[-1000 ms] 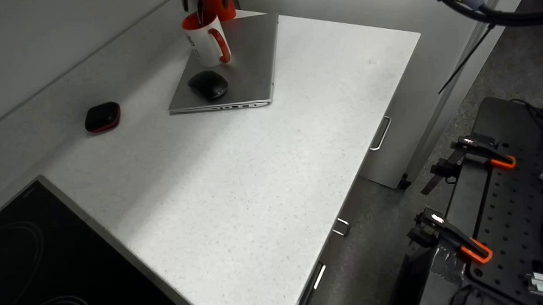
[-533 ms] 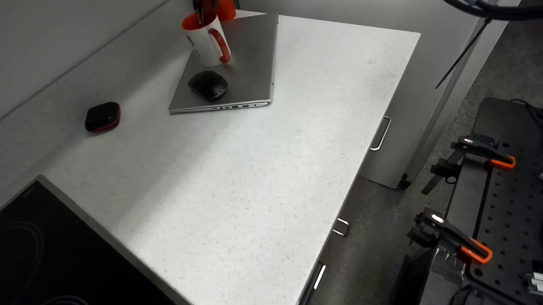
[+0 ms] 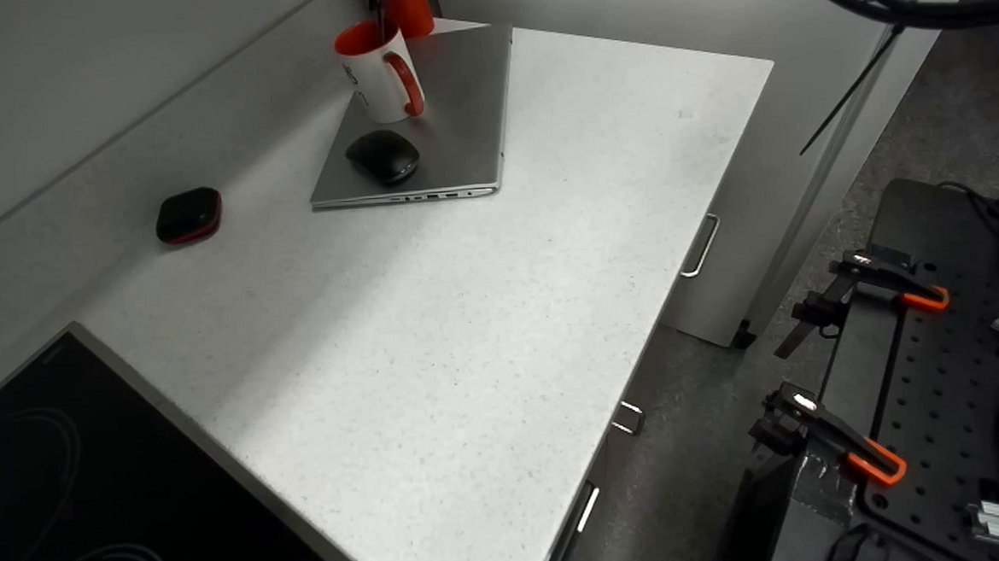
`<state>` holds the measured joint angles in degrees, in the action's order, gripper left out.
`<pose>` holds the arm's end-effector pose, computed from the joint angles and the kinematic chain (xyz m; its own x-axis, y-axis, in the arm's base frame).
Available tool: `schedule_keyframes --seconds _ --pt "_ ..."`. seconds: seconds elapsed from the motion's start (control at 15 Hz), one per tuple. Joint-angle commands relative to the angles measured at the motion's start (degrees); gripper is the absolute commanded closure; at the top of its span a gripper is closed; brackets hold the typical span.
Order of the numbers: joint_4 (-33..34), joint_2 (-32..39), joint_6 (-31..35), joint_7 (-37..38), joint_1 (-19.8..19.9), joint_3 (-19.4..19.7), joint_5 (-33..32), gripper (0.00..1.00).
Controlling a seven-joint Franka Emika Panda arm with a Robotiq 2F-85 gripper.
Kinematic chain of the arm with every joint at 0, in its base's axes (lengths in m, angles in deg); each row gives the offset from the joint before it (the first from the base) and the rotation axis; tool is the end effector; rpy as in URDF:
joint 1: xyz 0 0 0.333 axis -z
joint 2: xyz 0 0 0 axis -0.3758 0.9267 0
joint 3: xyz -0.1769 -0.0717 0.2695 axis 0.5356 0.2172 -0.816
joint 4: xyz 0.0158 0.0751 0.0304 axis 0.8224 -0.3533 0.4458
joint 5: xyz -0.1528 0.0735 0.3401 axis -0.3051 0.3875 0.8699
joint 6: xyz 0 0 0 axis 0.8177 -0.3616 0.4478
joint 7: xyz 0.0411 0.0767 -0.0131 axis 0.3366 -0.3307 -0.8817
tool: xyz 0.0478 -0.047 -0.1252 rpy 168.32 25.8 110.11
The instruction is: Put the pen in the mug on the table
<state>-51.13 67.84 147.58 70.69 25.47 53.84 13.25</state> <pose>0.7487 -0.0828 0.3642 0.6905 -0.6074 0.3928 -0.5136 -0.7941 -0.3251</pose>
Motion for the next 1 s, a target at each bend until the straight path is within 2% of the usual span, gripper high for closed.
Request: schedule_keyframes --seconds 0.0,0.33,0.53,0.93 --pt "1.2 0.5 1.1 -0.3 0.6 -0.7 2.2 0.99" --pt "-1.7 -2.7 3.0 -1.7 1.2 -1.7 3.3 0.99" --pt "-4.5 -5.6 6.1 -3.9 2.5 -3.4 6.2 0.99" --pt "-13.6 -14.0 10.8 -12.0 6.0 -6.5 12.3 0.99"
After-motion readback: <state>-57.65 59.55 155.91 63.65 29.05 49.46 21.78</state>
